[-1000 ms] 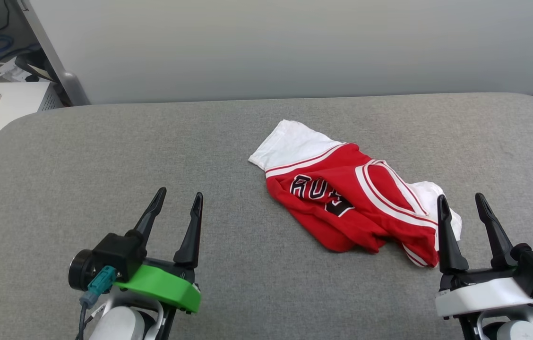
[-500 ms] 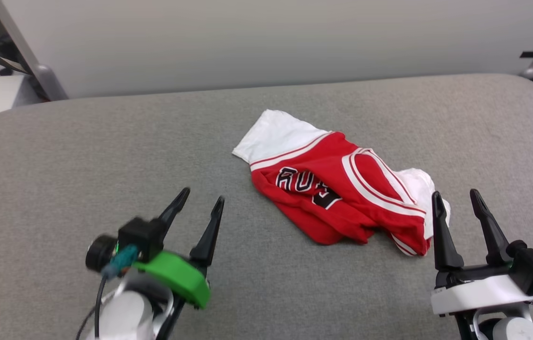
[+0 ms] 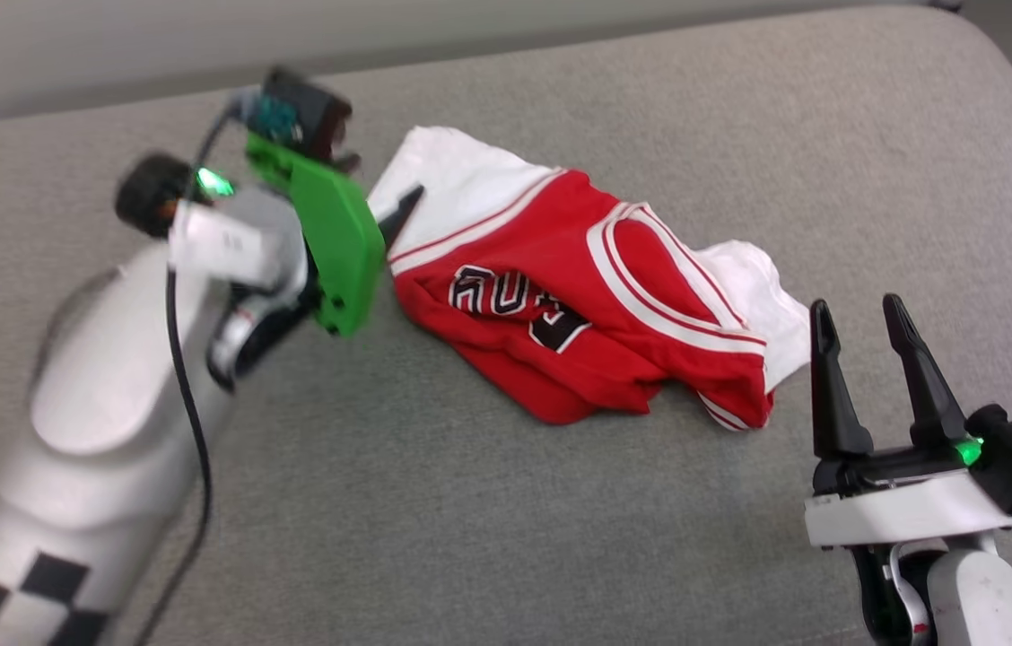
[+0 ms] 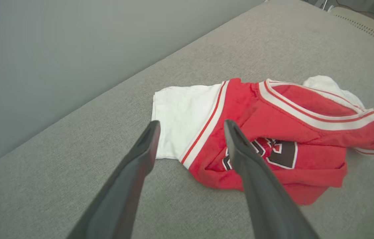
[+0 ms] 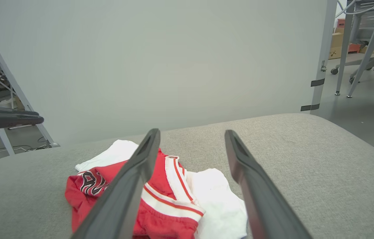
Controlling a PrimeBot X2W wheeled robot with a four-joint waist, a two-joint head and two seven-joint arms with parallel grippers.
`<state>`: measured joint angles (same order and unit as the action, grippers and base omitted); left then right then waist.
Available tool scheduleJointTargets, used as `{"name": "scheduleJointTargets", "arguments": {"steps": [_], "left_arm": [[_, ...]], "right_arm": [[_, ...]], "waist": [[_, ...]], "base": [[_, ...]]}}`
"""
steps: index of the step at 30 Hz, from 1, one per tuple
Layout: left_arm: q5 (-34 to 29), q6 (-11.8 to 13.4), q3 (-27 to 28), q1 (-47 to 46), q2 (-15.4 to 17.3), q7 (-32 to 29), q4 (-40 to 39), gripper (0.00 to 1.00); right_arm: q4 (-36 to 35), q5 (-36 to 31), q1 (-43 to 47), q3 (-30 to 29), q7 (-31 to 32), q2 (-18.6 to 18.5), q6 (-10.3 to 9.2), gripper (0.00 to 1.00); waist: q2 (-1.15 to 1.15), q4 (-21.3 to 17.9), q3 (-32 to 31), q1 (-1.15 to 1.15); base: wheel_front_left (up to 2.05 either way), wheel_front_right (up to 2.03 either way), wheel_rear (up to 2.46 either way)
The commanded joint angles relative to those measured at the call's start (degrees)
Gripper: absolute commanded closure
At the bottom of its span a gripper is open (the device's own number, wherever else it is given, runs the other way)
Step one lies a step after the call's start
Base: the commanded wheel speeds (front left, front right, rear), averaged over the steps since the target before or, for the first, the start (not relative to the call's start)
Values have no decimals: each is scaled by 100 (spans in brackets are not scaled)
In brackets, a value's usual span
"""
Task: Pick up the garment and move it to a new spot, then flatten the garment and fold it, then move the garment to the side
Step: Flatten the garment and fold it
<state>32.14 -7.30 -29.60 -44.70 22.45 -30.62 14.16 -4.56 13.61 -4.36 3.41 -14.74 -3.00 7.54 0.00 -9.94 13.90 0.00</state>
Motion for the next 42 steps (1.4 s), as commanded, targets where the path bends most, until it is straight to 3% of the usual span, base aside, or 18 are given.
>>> {"name": "scheduleJointTargets", "arguments": {"steps": [1,5,11,19,27,28,29,30,42], "left_arm": [[90,-17,-96,-318,121,-215,126,0],[330,-18,-442,-1105,361,-1102,668,0],[367,-18,-810,-1848,489,-1598,1440,0],[446,-18,-978,-2238,352,-1949,2310,0],[375,-7,-1146,-2165,320,-1909,2842,0],[409,-8,-1152,-2121,317,-1908,2890,17],[452,-9,-1138,-2088,310,-1855,2916,71],[489,-9,-1111,-2070,309,-1791,2936,100],[980,147,-340,-1837,446,-140,3259,100]], "right_arm": [[-28,75,-146,49,-26,11,-5,0],[-27,224,-308,122,-26,12,-5,0],[13,349,-396,195,-26,12,-5,0],[-3,438,-519,296,-26,12,-5,0],[-2,445,-587,274,-26,12,-5,0],[5,437,-591,261,-26,12,-5,0],[9,428,-594,246,-26,12,-5,0],[8,417,-598,238,-26,12,-5,0],[80,145,-493,136,-26,13,-5,0]], "waist": [[0,-527,621,0],[0,-735,893,0],[0,-856,1093,0],[0,-880,1291,0],[0,-832,1386,0],[0,-811,1381,0],[0,-785,1372,0],[0,-763,1363,0],[0,-295,777,0]], "base": [[0,0,0],[0,0,0],[0,0,0],[0,0,0],[0,0,0],[0,0,0],[0,0,0],[0,0,0],[0,0,0]]}}
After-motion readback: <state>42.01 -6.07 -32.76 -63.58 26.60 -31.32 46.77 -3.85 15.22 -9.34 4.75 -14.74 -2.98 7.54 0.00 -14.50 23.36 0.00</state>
